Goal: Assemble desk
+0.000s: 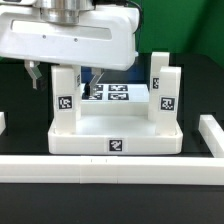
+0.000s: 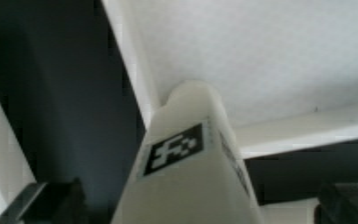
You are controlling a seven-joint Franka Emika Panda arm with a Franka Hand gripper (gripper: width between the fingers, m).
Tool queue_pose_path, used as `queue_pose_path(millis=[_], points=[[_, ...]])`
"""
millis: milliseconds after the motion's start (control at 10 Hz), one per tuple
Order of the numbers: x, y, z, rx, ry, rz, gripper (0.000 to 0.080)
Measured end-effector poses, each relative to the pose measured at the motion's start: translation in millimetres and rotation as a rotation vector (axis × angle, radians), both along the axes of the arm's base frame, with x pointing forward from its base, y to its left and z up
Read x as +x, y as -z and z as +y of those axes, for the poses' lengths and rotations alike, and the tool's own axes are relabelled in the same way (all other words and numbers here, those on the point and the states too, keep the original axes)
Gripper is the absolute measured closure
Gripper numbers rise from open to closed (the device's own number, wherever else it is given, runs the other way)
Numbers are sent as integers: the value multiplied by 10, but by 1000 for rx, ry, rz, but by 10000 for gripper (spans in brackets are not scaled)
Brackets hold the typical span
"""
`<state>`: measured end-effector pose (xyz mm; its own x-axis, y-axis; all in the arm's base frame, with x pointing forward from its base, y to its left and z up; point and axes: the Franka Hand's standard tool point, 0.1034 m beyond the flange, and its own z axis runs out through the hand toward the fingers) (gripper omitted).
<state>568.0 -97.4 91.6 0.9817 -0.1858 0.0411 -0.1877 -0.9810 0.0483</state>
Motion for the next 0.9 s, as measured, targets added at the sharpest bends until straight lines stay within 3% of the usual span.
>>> queue_pose_path(millis=[500, 800, 900], points=[[1, -13, -28, -27, -361, 24, 151], [3, -15, -43, -30, -386, 26, 160], [3, -15, -43, -30, -386, 26, 321]])
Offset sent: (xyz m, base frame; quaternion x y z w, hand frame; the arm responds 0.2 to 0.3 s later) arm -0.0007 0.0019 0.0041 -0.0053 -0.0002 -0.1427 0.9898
